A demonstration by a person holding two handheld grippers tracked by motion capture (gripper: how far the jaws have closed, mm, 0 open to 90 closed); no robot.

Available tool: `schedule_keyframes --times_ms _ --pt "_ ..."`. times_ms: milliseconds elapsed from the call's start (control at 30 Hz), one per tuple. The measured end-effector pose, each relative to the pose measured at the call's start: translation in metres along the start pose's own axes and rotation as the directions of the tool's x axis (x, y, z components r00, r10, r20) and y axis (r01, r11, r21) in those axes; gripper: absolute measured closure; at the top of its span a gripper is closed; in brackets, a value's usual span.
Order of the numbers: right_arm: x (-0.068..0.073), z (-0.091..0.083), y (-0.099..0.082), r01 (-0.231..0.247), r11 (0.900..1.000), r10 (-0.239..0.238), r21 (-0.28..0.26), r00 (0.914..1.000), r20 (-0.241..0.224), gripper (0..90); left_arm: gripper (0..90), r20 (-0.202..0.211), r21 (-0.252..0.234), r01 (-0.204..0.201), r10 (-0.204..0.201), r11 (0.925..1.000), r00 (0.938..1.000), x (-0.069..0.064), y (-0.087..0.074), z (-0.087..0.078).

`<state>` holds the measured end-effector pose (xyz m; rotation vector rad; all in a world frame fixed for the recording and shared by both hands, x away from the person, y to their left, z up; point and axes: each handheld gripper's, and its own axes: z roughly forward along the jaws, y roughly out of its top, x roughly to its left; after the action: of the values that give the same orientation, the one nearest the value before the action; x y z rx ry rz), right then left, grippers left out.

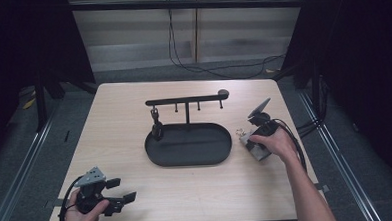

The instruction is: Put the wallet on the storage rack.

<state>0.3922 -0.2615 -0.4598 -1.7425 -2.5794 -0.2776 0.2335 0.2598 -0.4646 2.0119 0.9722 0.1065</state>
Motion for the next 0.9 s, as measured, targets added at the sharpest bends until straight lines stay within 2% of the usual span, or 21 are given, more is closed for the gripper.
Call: schedule_keyframes --times_ms 600,900 --pt "-0.008 -0.017 -0.009 -0.041 0.9987 0.040 -0.031 0.9985 -0.039 33.8 16.9 -0.004 0.003 0.011 -0.011 0.9999 0.9999 0.003 0.001 0.000" --pt "-0.005 -0.030 -0.006 -0.029 0.9989 0.028 -0.037 0.9994 -0.020 33.8 16.9 -0.003 -0.001 0.008 -0.008 1.0000 1.0000 0.003 0.002 -0.001"
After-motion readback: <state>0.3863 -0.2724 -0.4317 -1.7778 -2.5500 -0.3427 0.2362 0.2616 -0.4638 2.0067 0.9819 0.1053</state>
